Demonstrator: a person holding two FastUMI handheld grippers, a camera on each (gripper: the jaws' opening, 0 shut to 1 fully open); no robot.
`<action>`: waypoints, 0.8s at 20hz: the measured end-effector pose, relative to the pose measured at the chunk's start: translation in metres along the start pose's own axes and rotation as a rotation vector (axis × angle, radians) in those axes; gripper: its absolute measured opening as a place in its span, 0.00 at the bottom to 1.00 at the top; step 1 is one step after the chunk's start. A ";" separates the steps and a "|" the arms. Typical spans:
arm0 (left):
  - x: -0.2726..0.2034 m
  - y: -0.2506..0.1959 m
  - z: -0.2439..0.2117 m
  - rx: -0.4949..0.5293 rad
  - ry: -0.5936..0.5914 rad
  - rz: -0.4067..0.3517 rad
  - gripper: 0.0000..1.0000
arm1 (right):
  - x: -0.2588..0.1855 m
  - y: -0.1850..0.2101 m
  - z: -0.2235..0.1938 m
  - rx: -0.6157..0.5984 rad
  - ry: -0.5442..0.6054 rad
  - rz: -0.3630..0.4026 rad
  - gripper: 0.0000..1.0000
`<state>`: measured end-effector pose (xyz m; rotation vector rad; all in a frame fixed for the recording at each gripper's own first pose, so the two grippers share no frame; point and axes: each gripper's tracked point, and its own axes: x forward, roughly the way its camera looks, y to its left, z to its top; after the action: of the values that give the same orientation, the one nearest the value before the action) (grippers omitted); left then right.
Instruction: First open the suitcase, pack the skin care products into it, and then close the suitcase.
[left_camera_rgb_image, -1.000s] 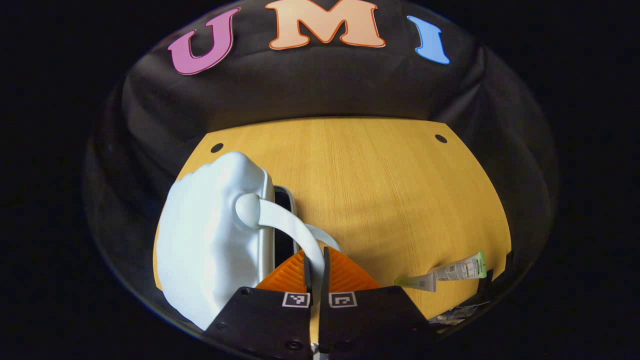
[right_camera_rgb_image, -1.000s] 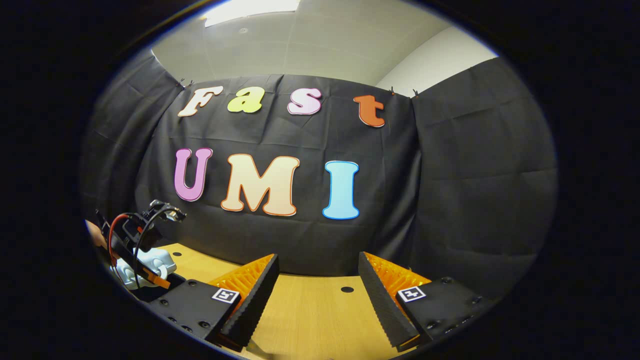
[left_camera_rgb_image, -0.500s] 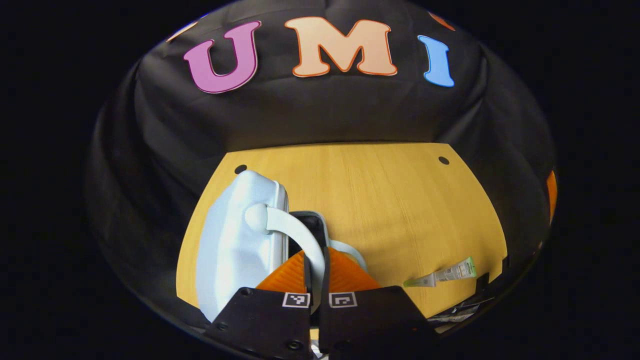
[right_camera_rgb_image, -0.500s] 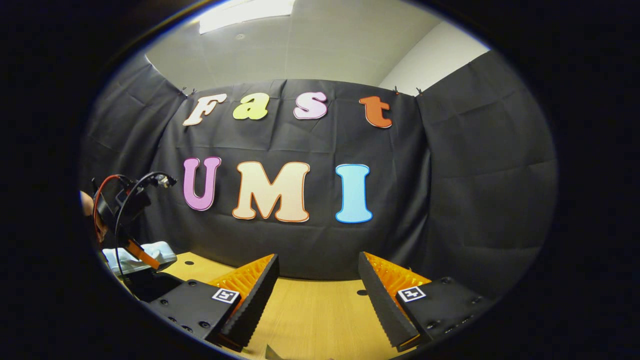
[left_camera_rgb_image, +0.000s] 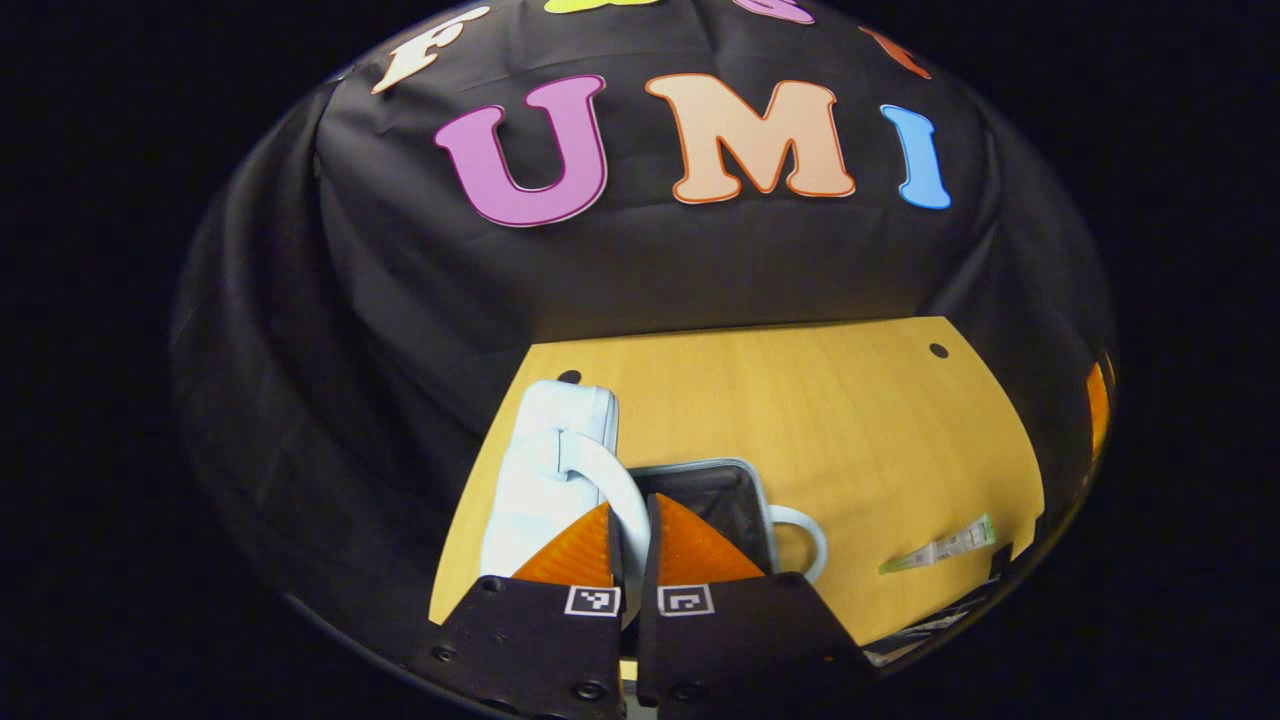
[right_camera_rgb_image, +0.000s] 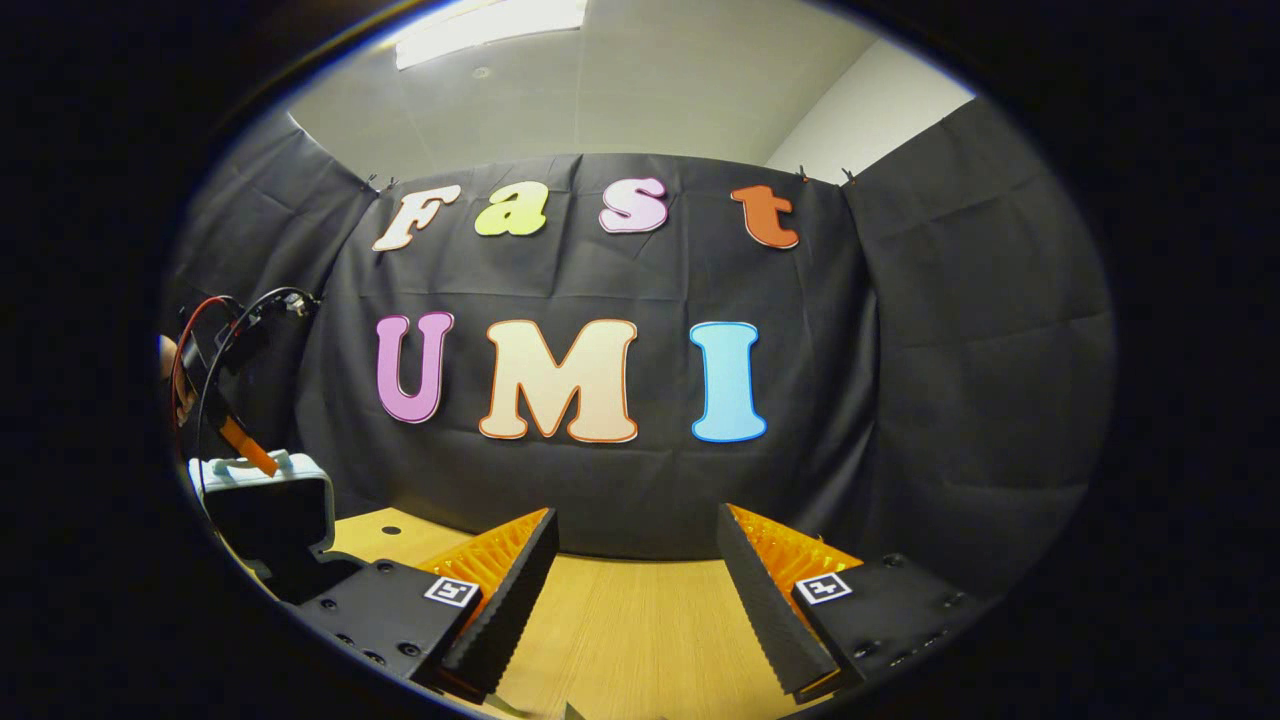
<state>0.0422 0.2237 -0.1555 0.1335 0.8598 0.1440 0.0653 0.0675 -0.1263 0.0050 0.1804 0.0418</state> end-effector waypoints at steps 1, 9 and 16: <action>0.000 0.012 0.001 0.000 -0.005 0.022 0.00 | 0.001 0.004 -0.001 -0.001 0.002 0.000 0.98; 0.012 0.100 0.004 -0.071 -0.079 0.090 0.00 | 0.014 0.039 0.006 -0.017 -0.024 -0.046 0.98; 0.036 0.181 -0.015 -0.082 -0.094 0.145 0.00 | 0.016 0.074 0.008 -0.043 -0.025 -0.088 0.98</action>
<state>0.0412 0.4088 -0.1600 0.1248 0.7496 0.3057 0.0799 0.1418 -0.1208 -0.0457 0.1541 -0.0424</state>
